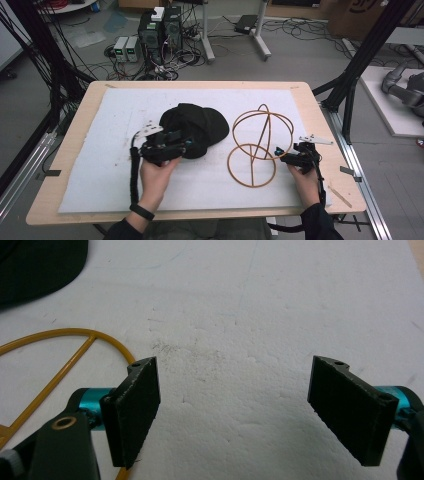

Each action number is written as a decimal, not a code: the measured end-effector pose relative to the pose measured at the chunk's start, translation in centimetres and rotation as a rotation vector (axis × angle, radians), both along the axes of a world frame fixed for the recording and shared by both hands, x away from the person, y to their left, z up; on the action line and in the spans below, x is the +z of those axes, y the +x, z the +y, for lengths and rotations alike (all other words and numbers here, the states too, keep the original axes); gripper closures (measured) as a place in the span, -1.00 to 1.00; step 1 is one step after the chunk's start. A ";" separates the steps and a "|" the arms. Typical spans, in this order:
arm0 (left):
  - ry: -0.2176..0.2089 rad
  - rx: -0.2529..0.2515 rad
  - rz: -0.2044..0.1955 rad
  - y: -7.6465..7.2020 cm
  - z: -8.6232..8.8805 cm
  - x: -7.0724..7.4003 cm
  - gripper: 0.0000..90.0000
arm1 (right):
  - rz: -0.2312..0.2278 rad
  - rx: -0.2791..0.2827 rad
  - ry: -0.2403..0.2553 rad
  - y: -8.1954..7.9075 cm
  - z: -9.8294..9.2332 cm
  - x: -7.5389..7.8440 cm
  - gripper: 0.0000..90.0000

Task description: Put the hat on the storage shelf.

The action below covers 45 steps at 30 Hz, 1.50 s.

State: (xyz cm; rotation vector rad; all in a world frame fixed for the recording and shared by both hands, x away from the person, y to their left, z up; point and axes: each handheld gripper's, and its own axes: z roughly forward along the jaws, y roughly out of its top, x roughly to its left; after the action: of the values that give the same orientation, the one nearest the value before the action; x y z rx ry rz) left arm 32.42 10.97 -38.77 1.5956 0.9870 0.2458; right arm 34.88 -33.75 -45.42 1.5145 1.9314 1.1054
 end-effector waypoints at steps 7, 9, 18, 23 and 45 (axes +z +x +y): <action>0.039 0.122 0.066 2.6 -3.2 -1.5 -0.17 | -0.006 0.002 0.001 0.0 0.0 0.0 -0.54; 0.055 0.151 0.078 2.9 -3.4 -1.8 -0.16 | -0.005 0.001 0.005 -0.1 0.0 0.0 -0.54; 0.085 0.235 0.086 3.0 -4.4 -1.4 0.07 | -0.008 0.005 0.002 -0.1 0.0 0.0 -0.54; 0.065 0.255 0.096 3.0 -4.8 -1.3 0.07 | -0.006 0.003 0.006 -0.1 0.0 0.0 -0.54; -0.049 0.166 0.069 4.0 -3.9 -1.8 0.95 | -0.006 0.000 0.009 -0.1 0.0 0.0 -0.54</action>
State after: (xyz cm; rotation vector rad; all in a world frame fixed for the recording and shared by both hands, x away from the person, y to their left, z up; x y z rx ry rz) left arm 36.46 7.05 -40.53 1.4877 1.1725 0.2801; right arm 34.82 -33.80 -45.41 1.5146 1.9252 1.1184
